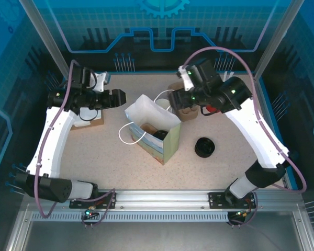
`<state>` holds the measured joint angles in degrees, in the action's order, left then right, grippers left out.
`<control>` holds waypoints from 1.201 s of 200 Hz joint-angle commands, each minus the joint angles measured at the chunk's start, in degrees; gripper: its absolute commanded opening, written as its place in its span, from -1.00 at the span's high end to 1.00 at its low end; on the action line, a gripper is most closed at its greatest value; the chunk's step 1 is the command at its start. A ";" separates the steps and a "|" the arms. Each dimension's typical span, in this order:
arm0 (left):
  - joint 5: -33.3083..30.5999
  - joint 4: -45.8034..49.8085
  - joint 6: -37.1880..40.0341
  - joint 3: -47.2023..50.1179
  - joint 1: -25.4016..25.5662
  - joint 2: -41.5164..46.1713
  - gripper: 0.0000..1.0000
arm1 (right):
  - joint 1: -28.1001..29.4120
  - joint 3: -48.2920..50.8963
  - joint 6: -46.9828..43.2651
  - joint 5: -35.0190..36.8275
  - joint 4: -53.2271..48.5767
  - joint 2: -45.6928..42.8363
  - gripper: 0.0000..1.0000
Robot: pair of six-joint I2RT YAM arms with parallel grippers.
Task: Pack the takeout coffee
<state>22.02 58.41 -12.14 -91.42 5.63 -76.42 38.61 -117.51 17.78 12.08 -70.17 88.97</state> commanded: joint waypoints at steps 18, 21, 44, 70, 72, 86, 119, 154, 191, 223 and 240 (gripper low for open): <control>1.55 -4.74 -1.39 4.95 -1.48 7.46 -0.65 | -3.86 5.85 -1.94 16.22 0.83 -1.30 -0.34; 1.18 -4.86 -1.48 5.28 -1.54 7.96 -0.66 | -4.22 6.36 -2.02 16.98 0.97 -1.38 -0.34; -1.07 -5.56 -1.33 7.78 -1.93 11.79 -0.71 | -8.01 10.14 -2.33 18.95 3.02 -1.93 -0.34; -2.59 -6.83 -1.57 10.44 -2.20 15.24 -0.79 | -10.92 15.60 -1.70 23.67 8.39 -1.92 -0.35; -2.66 -6.82 -1.61 10.59 -2.27 15.49 -0.80 | -11.21 16.12 -1.41 24.04 8.87 -1.88 -0.35; -3.12 -6.99 -1.70 11.22 -2.41 16.34 -0.82 | -13.39 18.68 1.33 24.61 12.23 -1.47 -0.36; -2.97 -6.04 -1.26 10.91 -2.46 16.66 -0.84 | -19.31 22.40 7.67 24.30 19.34 -0.11 -0.36; -3.12 -5.85 -0.87 11.10 -2.46 16.48 -0.84 | -23.04 20.94 10.26 24.72 21.12 5.00 -0.36; -3.04 -5.90 -0.70 11.40 -2.46 16.07 -0.85 | -26.06 18.29 11.32 23.68 22.14 10.63 -0.36; -3.21 -5.61 -0.26 11.34 -2.47 15.75 -0.85 | -28.01 15.69 10.70 22.26 23.77 14.95 -0.32; -3.38 -5.54 -0.17 11.26 -2.46 15.52 -0.85 | -29.00 13.97 10.62 21.36 23.12 17.55 -0.23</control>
<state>19.31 53.25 -13.41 -80.42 3.68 -60.62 11.33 -99.90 27.44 34.54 -48.42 103.61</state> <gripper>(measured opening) 0.925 0.637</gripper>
